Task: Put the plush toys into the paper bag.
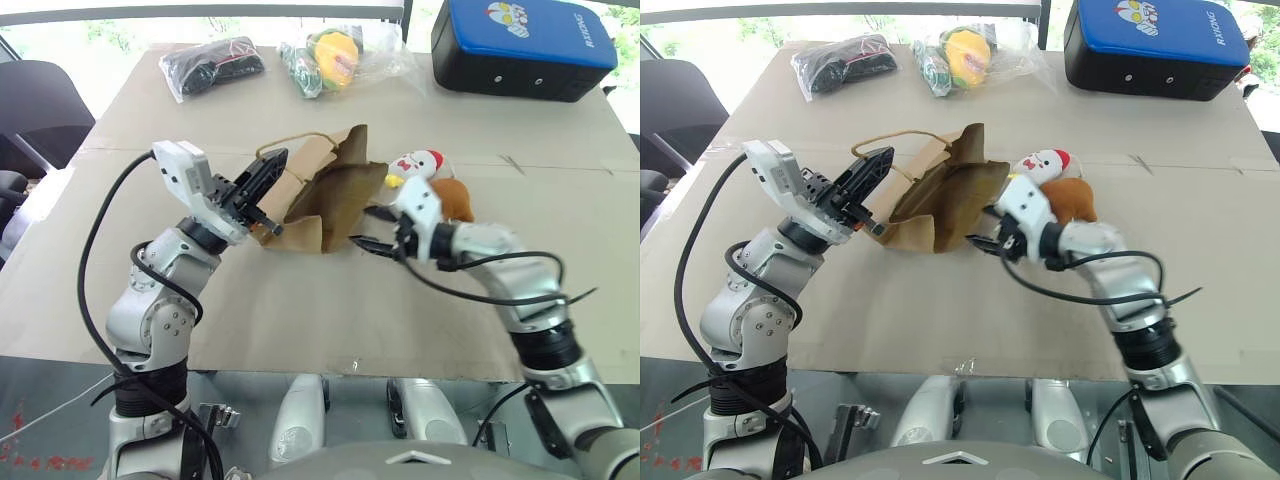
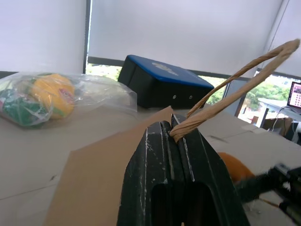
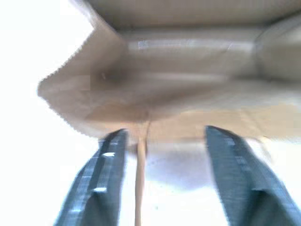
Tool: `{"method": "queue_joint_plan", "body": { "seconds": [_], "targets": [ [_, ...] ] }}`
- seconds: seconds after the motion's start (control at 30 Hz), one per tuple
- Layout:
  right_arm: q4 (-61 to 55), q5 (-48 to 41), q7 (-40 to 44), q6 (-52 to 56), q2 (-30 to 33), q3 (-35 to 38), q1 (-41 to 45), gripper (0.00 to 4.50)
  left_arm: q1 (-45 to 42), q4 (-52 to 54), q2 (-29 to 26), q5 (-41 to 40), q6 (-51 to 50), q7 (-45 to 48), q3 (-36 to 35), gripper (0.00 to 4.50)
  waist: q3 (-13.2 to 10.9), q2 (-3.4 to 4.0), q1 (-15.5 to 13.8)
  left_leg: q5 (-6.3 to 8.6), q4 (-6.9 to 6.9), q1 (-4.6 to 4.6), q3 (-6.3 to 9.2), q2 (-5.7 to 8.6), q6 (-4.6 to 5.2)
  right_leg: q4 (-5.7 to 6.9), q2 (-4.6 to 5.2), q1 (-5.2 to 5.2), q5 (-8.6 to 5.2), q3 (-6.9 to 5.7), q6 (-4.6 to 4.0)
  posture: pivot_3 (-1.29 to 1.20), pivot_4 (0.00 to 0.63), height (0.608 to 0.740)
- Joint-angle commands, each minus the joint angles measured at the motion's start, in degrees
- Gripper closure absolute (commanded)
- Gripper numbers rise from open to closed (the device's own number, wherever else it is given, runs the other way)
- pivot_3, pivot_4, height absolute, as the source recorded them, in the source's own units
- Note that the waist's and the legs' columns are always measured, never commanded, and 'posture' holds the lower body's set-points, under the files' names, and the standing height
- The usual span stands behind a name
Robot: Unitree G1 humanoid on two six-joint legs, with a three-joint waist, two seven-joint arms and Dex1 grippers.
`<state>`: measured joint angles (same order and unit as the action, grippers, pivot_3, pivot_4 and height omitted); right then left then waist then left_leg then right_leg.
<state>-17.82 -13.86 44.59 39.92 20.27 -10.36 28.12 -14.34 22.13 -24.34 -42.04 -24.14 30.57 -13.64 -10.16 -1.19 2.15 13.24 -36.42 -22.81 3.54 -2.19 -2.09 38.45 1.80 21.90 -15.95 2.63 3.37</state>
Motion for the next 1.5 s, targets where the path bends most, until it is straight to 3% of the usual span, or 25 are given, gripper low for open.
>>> {"method": "queue_joint_plan", "body": {
  "seconds": [0.03,0.13,0.3,0.43,0.57,0.77,0.93,1.17,1.3,1.43,1.5],
  "targets": [
    [-5.52,-4.98,-0.64,6.37,5.89,9.96,3.24,1.38,0.82,2.04,0.13,-6.48,-1.71,0.41,-3.59,4.5,0.0,0.0,0.03,0.0,0.0,0.0,-0.01,0.0,0.0,-0.02,0.01,0.0,0.0,0.0,0.0,0.0,0.15,0.74],
    [2.13,-1.39,-4.11,7.13,9.24,10.82,5.23,1.38,1.13,2.62,0.27,-11.08,-4.1,-0.78,-4.8,4.5,0.01,-0.01,0.07,0.0,0.0,0.0,0.0,0.0,0.0,-0.04,0.0,0.0,0.0,-0.01,0.0,0.0,0.15,0.74],
    [31.68,9.09,-8.14,-0.9,7.76,1.12,11.02,1.38,1.2,3.04,0.02,-12.75,-5.3,-1.3,-4.13,4.5,0.02,-0.04,0.23,0.0,0.0,0.01,-0.1,0.01,0.01,-0.11,0.0,-0.02,0.01,0.06,0.0,0.0,0.15,0.74],
    [45.56,14.87,-7.5,-9.74,7.08,-3.62,14.35,2.57,0.48,3.39,0.56,-13.85,-5.96,-2.71,-3.82,4.5,0.1,-0.13,0.67,0.0,0.01,0.12,-0.18,-0.01,0.01,-0.1,-0.04,-0.03,0.01,0.2,-0.01,0.0,0.15,0.74],
    [41.31,12.77,-5.0,-12.21,8.79,-0.51,13.02,4.43,0.57,4.81,1.4,-17.29,-7.35,-4.76,-4.26,4.5,0.22,-0.32,0.18,0.0,-0.01,0.14,-0.11,-0.02,0.01,-0.15,-0.02,-0.16,0.01,0.08,0.0,0.0,0.15,0.74],
    [16.74,-5.48,2.93,-2.14,12.99,14.32,9.56,4.43,1.23,6.22,3.26,-22.61,-9.16,-7.85,-3.53,4.5,-0.03,-0.01,-0.56,0.0,-0.03,-0.12,-0.01,0.0,0.01,-0.4,0.03,-0.15,0.03,-0.01,0.02,0.0,0.15,0.74],
    [3.36,-16.5,3.49,7.97,13.71,17.72,12.26,4.43,0.55,6.06,5.14,-22.96,-9.42,-9.76,-1.41,4.5,-0.12,0.14,-0.03,0.0,0.05,-0.1,0.04,-0.02,0.01,-0.41,-0.03,-0.11,0.02,-0.04,0.02,0.0,0.15,0.74],
    [-2.86,-16.27,2.38,10.8,13.37,7.6,16.71,4.43,-1.1,6.51,8.63,-24.01,-9.24,-13.77,0.81,4.5,-0.12,0.14,-0.09,0.0,0.06,-0.12,0.01,0.0,0.01,-0.45,-0.01,-0.12,0.02,-0.04,0.02,0.0,0.15,0.74],
    [6.51,-5.1,-1.1,5.9,8.95,-6.22,21.14,4.43,-1.34,7.23,10.4,-24.85,-9.1,-15.38,1.7,4.5,-0.12,0.14,0.29,0.0,0.05,-0.09,-0.02,0.0,0.01,-0.45,-0.01,-0.11,0.02,0.0,0.02,0.0,0.15,0.74],
    [15.48,0.49,-1.78,0.73,4.04,-11.39,24.2,4.43,-1.29,7.6,11.16,-25.02,-8.98,-16.27,2.09,4.5,-0.12,0.15,-0.09,0.0,0.07,-0.09,0.04,-0.01,0.0,-0.41,-0.04,-0.07,0.02,-0.04,0.01,0.0,0.15,0.74],
    [19.53,0.6,-0.47,-1.11,0.71,-12.46,25.47,3.78,-0.76,7.8,11.64,-24.55,-8.47,-16.85,2.21,4.5,-0.12,0.14,-0.11,-0.01,0.06,-0.21,0.05,0.0,0.0,-0.49,0.01,-0.05,0.02,-0.08,0.02,0.0,0.15,0.74]
  ]
}}
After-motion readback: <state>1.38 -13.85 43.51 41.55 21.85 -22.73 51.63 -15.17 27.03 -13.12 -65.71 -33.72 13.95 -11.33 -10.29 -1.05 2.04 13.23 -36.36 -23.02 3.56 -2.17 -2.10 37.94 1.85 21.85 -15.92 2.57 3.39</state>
